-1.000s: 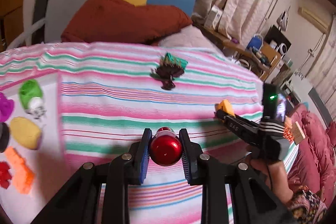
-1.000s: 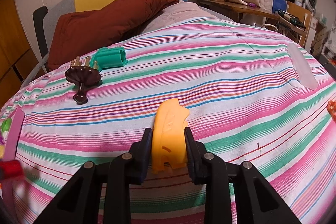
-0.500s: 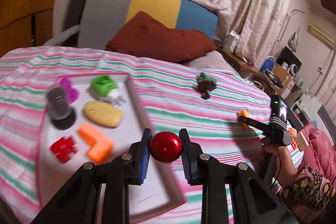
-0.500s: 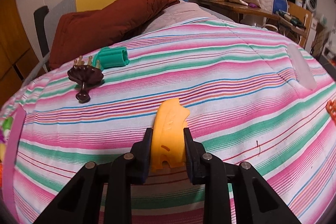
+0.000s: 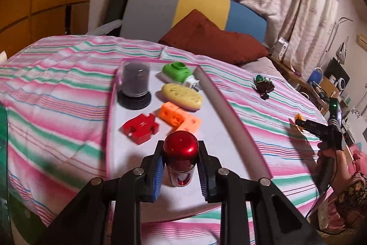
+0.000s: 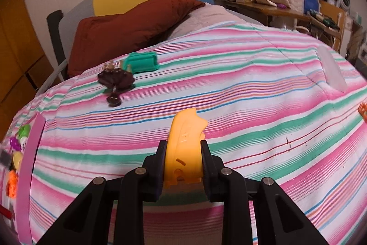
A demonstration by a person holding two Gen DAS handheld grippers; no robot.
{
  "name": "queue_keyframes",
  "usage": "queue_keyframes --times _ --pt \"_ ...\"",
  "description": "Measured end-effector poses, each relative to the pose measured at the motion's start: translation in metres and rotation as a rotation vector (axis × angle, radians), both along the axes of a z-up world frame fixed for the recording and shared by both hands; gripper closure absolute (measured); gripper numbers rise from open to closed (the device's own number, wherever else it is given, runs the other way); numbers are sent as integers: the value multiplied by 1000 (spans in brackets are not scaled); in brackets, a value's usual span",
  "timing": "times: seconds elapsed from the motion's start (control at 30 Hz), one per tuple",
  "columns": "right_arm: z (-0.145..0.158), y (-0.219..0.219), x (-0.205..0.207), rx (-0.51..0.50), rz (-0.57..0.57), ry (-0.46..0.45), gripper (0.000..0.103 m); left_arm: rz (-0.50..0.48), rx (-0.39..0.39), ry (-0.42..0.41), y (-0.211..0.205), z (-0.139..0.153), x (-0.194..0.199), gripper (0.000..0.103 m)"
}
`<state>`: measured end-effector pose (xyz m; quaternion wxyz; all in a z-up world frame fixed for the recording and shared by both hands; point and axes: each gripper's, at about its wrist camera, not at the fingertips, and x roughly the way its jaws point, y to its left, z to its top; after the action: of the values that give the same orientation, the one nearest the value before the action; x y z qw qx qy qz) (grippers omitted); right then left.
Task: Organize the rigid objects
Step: 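Carry the red cylinder to the tray with the left gripper while the right holds the yellow block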
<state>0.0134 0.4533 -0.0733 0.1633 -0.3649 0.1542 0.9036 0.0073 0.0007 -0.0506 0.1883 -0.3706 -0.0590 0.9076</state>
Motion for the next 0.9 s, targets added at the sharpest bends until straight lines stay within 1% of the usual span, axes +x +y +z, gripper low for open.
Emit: queue_keyframes --times 0.1,0.27,0.43,0.57,0.67,0.73,0.83,0.9 --pt "5 -12 1 31 30 5 76 3 -18 6 -4 -4 2 77" --pt "10 -33 6 53 82 13 76 -6 -48 18 -2 -3 2 77" --pt "16 -46 11 9 99 33 76 -1 -52 1 -4 -3 -10 76" --pt "23 -61 15 -16 130 52 76 25 -82 -25 0 -6 -21 69" --pt "27 -76 14 -19 163 61 76 22 -59 -71 4 -11 -31 68" --pt "32 -87 14 -23 186 68 76 15 -48 -68 7 -9 -31 68" --pt "41 -104 16 -27 224 90 76 9 -65 -40 8 -5 -27 68" --pt "47 -114 17 -37 250 105 76 14 -70 -38 6 -4 -25 68"
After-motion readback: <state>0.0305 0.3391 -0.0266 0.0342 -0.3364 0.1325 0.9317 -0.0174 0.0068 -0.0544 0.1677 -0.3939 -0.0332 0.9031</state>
